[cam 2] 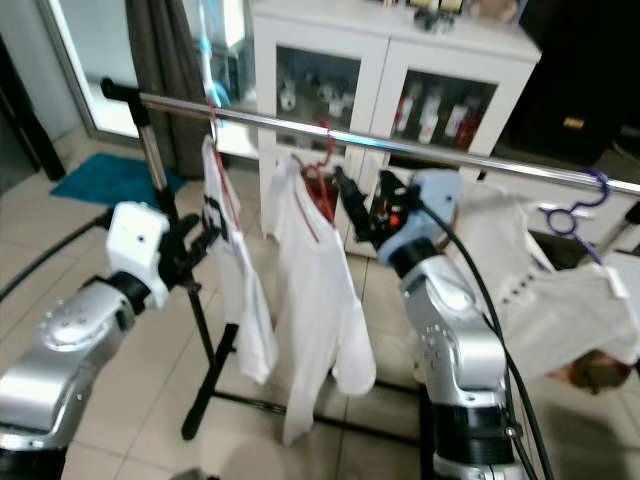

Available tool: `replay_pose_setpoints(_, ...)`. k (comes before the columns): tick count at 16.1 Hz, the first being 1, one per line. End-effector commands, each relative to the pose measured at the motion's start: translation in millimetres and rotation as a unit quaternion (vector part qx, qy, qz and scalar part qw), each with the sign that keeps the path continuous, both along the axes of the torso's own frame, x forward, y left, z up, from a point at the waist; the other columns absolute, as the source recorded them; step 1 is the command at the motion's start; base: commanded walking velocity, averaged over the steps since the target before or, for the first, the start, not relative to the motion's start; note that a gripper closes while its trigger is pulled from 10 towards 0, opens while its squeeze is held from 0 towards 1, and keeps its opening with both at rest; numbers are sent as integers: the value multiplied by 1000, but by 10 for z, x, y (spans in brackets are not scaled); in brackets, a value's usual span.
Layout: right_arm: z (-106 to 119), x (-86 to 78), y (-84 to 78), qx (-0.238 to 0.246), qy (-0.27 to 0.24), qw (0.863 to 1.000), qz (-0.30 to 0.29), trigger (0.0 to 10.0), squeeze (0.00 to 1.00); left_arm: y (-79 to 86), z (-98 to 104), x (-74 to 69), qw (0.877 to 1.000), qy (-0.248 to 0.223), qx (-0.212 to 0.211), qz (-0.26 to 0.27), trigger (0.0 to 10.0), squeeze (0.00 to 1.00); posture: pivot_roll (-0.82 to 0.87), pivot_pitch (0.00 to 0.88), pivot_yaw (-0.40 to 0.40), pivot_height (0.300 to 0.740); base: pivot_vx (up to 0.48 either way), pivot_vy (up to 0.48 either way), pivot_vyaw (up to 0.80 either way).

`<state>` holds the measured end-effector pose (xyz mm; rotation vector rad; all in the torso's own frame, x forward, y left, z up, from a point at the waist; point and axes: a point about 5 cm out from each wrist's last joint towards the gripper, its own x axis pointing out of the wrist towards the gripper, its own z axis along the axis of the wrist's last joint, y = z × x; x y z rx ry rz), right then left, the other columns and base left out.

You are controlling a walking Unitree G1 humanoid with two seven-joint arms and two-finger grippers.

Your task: Hang hanger

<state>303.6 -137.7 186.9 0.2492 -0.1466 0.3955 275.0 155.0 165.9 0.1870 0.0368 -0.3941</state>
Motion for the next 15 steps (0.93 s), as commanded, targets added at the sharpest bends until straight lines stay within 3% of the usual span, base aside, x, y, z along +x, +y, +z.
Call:
replay_pose_setpoints(1,10,-6,-102,-4,5,1000,-17,10000,1000,-51,1,-8,1000,-2,-2,-6,10000,0,9,0,-62,710,0,-244,0)
replay_pose_setpoints(5,0,-5,-104,-10,13,1000,-18,10000,1000,-47,1,-12,1000,-3,-2,-4,10000,0,9,0,-62,710,0,0,0)
replay_pose_setpoints(8,-24,17,-139,-74,-7,996,-48,10000,1000,-47,10,1,1000,-4,-4,-4,10000,0,8,0,-58,710,0,0,0)
replay_pose_setpoints(10,-4,51,-187,-77,-8,994,-79,10000,1000,-35,16,3,1000,-1,-18,-1,10000,0,10,0,-55,710,0,0,0)
replay_pose_setpoints(15,-49,48,-143,-94,2,993,-68,10000,1000,-36,16,2,1000,-4,-5,-5,10000,0,11,0,-56,710,0,0,0)
